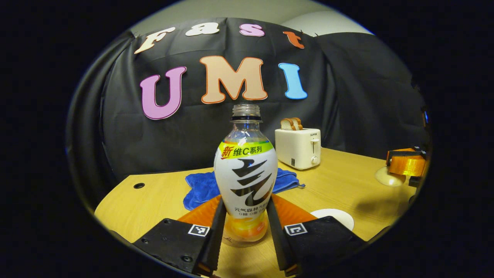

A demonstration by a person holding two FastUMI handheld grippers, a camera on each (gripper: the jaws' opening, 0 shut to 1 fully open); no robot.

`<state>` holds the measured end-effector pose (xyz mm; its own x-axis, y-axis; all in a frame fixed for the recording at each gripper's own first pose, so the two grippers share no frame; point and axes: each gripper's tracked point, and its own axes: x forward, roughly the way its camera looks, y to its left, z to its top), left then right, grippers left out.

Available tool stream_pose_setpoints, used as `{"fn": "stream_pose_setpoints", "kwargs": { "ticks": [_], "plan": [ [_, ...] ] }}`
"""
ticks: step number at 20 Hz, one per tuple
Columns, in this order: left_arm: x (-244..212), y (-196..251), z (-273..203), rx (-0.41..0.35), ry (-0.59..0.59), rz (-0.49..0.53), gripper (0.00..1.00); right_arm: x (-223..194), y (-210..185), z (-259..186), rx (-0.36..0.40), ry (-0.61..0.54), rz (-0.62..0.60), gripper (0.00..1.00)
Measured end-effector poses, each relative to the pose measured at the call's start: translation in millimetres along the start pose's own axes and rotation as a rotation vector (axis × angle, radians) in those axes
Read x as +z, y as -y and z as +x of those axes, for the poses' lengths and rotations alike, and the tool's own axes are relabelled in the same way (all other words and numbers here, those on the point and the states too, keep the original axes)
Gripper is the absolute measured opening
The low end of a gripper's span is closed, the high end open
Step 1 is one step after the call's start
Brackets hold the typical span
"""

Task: Open the teacup lid with one hand, grasp the water bottle and pour water into the teacup with the other hand; after pouring, place the water bottle on the coaster and then close the teacup lid.

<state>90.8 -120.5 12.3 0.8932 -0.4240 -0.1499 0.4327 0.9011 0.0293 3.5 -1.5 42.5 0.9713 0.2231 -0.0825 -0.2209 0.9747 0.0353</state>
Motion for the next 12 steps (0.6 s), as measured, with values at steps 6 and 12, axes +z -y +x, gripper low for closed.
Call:
{"fn": "stream_pose_setpoints", "kwargs": {
  "ticks": [6, 12],
  "plan": [
    [-9.9, -3.2, 11.9, 0.021, -0.024, -0.006, 0.55, 1.4, 5.1, -0.6, -0.013, 0.003, 0.009, 0.31],
    [-18.0, -4.6, 12.6, 0.026, -0.03, -0.033, 0.58, 5.8, 5.4, -3.3, -0.013, 0.016, 0.012, 0.31]
  ]
}}
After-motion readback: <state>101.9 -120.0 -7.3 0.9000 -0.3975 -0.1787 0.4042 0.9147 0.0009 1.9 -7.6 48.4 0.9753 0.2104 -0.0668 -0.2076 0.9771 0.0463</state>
